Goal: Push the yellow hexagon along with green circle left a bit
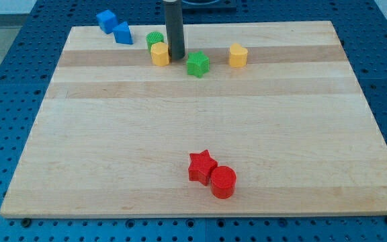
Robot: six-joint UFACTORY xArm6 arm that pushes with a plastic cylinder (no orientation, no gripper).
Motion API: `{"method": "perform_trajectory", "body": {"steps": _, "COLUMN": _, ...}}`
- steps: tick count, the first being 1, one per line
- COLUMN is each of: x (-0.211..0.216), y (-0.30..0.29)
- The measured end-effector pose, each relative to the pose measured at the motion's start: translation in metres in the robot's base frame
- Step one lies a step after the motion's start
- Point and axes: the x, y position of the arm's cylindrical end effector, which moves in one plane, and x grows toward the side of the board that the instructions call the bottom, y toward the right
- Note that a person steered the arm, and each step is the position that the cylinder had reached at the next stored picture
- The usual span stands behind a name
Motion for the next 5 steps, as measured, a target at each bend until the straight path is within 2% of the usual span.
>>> {"method": "perform_trajectory", "body": {"steps": 3, "x": -0.024, "y": -0.004}}
{"method": "perform_trajectory", "body": {"steps": 5, "x": -0.022, "y": -0.042}}
